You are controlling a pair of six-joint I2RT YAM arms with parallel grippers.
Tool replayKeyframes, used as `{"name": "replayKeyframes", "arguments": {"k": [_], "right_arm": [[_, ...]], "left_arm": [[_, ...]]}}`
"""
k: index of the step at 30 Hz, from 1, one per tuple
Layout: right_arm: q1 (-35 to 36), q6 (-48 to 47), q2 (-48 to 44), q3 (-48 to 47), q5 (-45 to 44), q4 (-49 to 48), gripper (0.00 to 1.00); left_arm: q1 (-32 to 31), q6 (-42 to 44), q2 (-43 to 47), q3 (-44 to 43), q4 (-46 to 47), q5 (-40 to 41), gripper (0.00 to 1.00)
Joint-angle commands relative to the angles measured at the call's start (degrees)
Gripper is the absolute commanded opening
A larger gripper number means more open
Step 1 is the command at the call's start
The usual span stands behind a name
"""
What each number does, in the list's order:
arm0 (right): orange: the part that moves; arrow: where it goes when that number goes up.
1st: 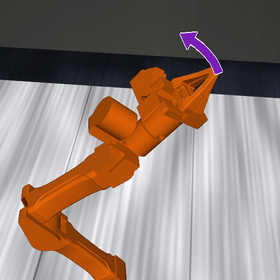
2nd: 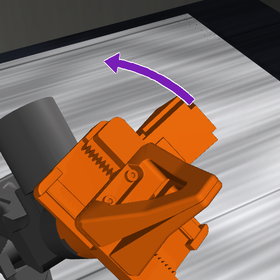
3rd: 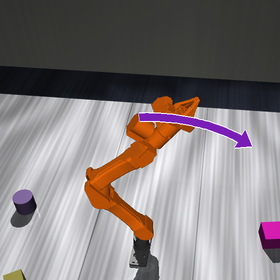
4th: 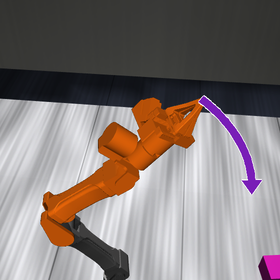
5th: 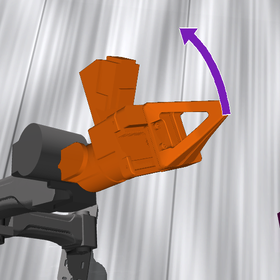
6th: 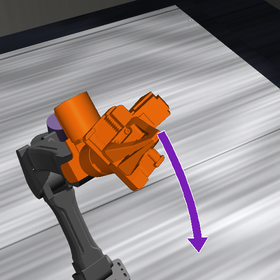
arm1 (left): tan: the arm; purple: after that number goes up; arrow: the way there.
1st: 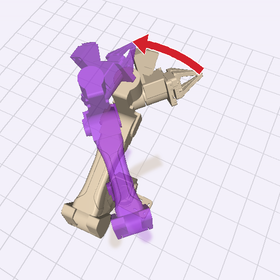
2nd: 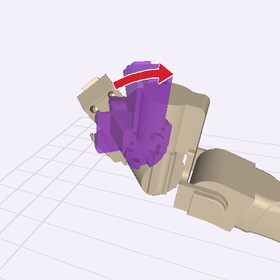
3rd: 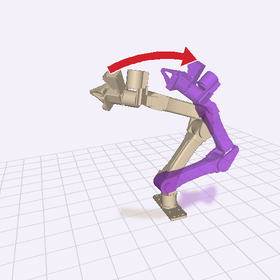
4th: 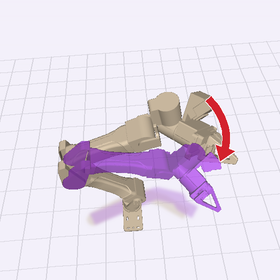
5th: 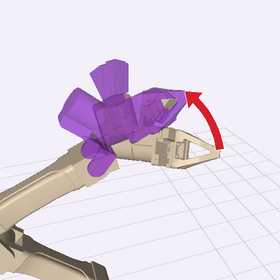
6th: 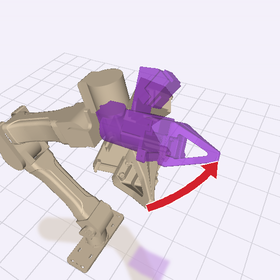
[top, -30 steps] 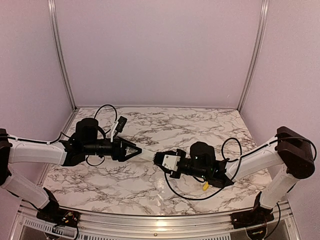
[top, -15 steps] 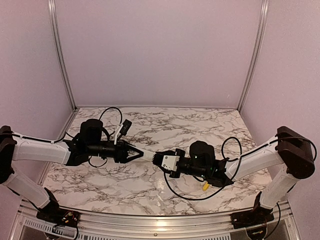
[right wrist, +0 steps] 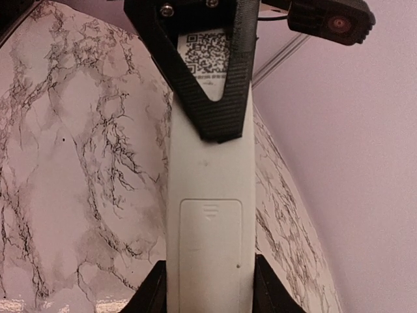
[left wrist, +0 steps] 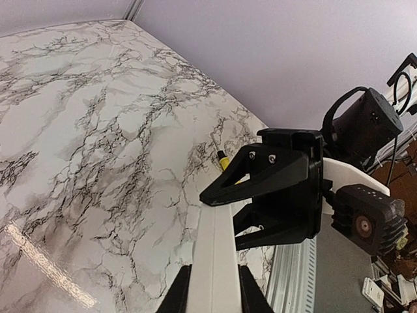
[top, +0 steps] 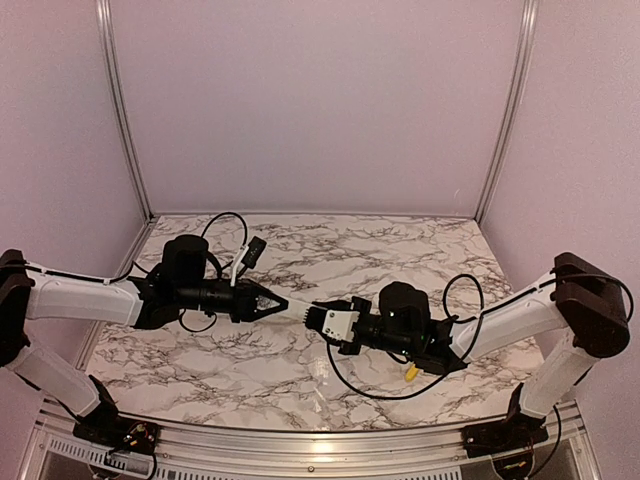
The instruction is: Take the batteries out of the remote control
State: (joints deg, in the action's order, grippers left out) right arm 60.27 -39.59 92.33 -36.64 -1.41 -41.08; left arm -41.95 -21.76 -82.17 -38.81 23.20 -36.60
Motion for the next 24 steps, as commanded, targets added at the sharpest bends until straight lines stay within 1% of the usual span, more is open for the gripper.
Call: {"name": "replayKeyframes", "arguments": {"k": [1, 3, 4, 6, 7, 8, 9, 13, 17, 21, 24], "right_arm": [[-0.33, 4.32, -0.08, -2.41, -4.86, 0.18, 0.19], [-0.32, 5.13, 0.04, -2.61, -5.67, 0.00, 0.41], [-0.32, 5.51, 0.03, -2.83, -5.94, 0.18, 0.53], [-0.35, 6.50, 0.04, -3.39, -6.81, 1.23, 0.80], [-0.41, 7.01, 0.04, -3.73, -7.28, 1.83, 0.90], [-0.37, 7.42, 0.04, -4.03, -8.05, 2.41, 0.97], [-0.37, 7.90, -0.08, -4.19, -8.96, 2.79, 0.98], [-0.47, 10.53, -2.09, -3.98, -11.13, 4.49, 0.99], [-0.53, 14.58, -5.48, -3.70, -11.21, 7.94, 0.99], [-1.27, 18.95, -8.52, -4.31, -12.13, 12.04, 0.99], [-2.22, 23.14, -10.57, -5.49, -12.39, 15.77, 0.99]], "left_arm": [[-0.15, 1.68, 0.89, -1.36, -0.09, 1.48, 0.00], [-0.15, 2.01, 1.22, -1.29, -0.09, 2.60, 0.00], [-0.15, 2.21, 1.27, -1.23, -0.04, 3.09, 0.00], [-0.15, 2.73, 1.44, -1.12, 0.04, 4.37, 0.00], [-0.15, 3.07, 1.55, -0.98, 0.31, 4.89, 0.00], [-0.15, 3.50, 1.64, -0.74, 0.76, 5.49, 0.00], [-0.10, 3.89, 1.78, -0.48, 1.13, 6.04, 0.00], [-0.01, 5.10, 2.21, 0.40, 2.89, 8.48, 0.00], [0.30, 5.41, 2.97, 1.35, 4.19, 15.34, 0.00], [1.35, 5.39, 3.17, 2.60, 6.54, 19.17, 0.00], [1.60, 5.32, 4.20, 4.43, 8.46, 27.95, 0.00]]}}
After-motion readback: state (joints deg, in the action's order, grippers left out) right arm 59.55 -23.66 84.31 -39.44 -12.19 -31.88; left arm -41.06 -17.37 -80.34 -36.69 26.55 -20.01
